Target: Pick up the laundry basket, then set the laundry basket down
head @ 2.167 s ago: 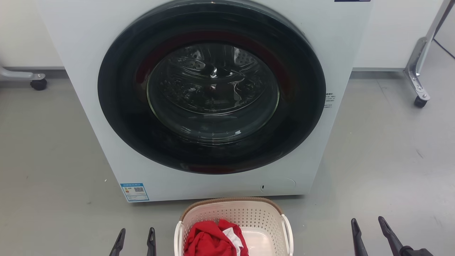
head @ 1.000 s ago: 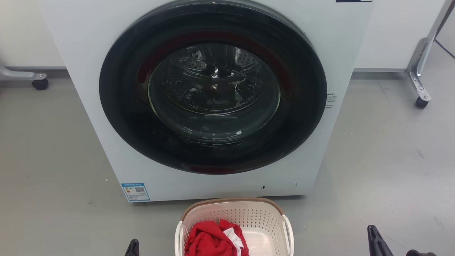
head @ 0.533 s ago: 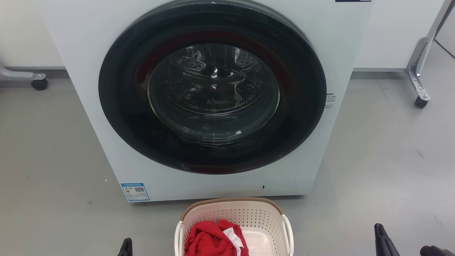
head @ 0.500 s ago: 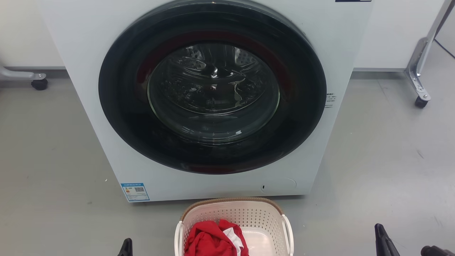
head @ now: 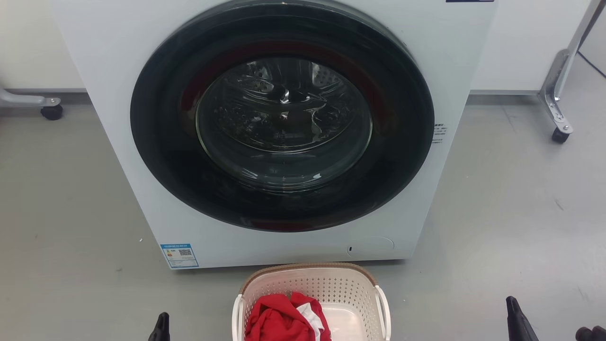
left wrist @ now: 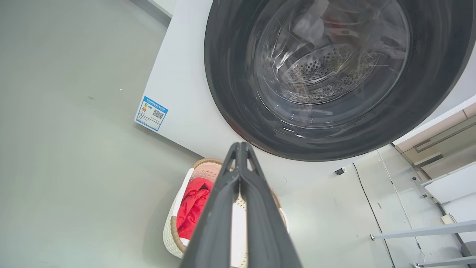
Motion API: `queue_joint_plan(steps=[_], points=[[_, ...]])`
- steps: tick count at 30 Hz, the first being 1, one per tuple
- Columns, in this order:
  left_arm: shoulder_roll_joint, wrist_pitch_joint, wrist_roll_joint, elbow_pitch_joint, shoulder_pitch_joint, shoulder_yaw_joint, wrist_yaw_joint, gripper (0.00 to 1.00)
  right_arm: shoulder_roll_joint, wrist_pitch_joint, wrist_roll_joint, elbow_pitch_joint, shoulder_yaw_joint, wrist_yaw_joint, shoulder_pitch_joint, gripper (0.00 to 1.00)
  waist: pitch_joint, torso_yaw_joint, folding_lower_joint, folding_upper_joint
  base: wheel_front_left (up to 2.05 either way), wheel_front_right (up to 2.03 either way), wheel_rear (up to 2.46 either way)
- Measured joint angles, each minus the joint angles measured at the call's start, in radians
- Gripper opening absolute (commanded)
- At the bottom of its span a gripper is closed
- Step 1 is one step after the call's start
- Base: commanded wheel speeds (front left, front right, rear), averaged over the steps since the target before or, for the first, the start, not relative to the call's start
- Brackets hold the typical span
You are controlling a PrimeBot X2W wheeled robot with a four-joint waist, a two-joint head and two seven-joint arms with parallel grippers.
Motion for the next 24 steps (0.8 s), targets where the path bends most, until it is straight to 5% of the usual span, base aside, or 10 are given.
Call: queue_joint_plan(steps=[24], points=[[-0.020, 0.069, -0.313, 0.040, -0.056, 0.078, -0.054, 0.00, 0.040, 0.086, 0.316, 0.029, -0.097, 0.060, -0.041, 0.00, 0.002, -0.002, 0.0000, 0.0000, 0.00, 0.00, 0.00]])
